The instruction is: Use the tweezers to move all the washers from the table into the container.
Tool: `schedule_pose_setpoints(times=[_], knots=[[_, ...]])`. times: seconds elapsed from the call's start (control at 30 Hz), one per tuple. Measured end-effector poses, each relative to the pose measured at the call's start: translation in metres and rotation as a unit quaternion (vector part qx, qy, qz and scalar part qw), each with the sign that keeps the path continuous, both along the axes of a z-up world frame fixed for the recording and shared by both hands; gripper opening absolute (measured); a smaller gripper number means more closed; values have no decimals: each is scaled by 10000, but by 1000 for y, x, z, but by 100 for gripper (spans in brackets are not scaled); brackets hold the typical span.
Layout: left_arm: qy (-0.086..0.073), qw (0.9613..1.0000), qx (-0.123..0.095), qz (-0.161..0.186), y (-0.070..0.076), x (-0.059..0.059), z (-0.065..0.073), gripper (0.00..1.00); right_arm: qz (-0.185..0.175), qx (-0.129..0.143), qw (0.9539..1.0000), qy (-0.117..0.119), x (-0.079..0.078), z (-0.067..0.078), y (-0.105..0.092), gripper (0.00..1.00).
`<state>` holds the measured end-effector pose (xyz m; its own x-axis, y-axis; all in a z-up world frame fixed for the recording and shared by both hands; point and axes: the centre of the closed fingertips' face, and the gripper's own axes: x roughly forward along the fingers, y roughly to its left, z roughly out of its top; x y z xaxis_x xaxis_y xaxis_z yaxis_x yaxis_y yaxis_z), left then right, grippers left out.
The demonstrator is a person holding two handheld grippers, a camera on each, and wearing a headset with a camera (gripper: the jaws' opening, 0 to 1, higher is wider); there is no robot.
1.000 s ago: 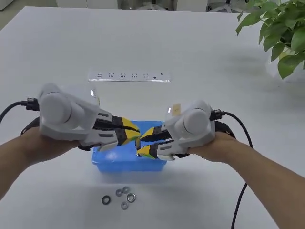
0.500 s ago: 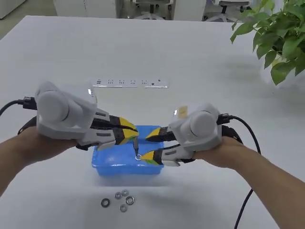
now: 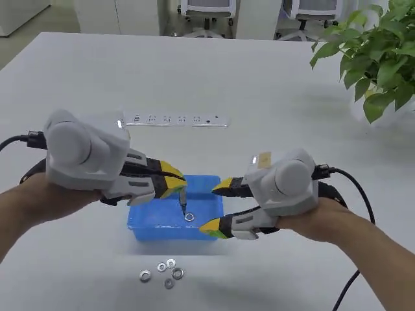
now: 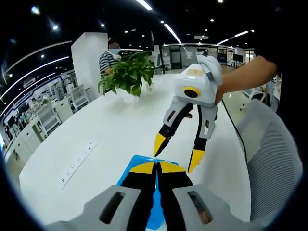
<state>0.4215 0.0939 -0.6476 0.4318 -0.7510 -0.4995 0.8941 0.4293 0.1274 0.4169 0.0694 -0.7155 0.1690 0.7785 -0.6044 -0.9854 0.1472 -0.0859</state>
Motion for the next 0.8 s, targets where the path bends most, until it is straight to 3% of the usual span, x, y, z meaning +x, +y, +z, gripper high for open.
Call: schedule_pose_setpoints(times=[0.47, 0.8], knots=[[-44, 10000, 24, 19, -1, -15, 9, 5, -321, 188, 9993, -42, -10, 4, -13, 71], [24, 10000, 32, 17, 3, -25, 10, 5, -536, 338, 9980, 39, -19, 3, -16, 85]])
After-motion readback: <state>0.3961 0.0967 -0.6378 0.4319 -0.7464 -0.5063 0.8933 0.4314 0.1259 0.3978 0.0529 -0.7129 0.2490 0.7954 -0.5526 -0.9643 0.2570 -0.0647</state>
